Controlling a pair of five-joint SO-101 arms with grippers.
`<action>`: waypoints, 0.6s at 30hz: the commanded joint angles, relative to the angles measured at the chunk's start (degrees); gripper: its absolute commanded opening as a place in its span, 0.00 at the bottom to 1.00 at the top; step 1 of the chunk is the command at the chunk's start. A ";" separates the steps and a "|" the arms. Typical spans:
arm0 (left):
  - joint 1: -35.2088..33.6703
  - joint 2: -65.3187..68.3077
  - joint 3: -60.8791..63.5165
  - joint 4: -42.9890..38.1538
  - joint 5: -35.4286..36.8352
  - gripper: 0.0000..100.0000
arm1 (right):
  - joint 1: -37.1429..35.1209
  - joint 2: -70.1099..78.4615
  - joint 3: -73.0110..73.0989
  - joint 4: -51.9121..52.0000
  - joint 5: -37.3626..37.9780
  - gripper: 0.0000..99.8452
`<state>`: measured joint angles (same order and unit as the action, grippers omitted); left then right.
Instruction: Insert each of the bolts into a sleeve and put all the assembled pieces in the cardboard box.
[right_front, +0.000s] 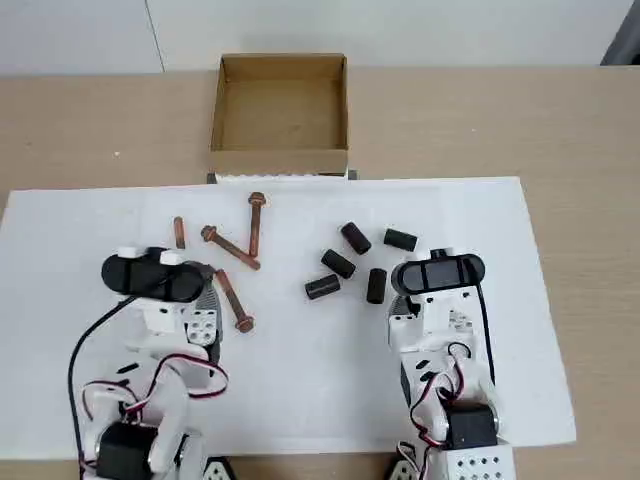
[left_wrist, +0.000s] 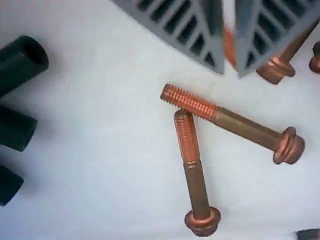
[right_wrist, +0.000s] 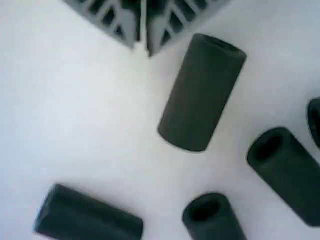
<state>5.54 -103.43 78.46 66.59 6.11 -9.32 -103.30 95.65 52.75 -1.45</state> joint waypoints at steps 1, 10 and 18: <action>0.00 -0.26 -5.05 3.34 -0.53 0.00 | 0.40 -0.57 0.88 -0.22 -0.35 0.00; -2.37 0.00 -10.33 6.59 -0.53 0.00 | -0.04 -0.57 0.88 -0.13 -0.35 0.00; -6.77 9.76 -14.99 3.08 -0.53 0.00 | 0.48 -0.57 -0.79 0.75 -0.62 0.00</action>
<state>-0.79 -97.45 67.47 72.66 6.02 -9.41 -103.30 95.56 52.75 -1.45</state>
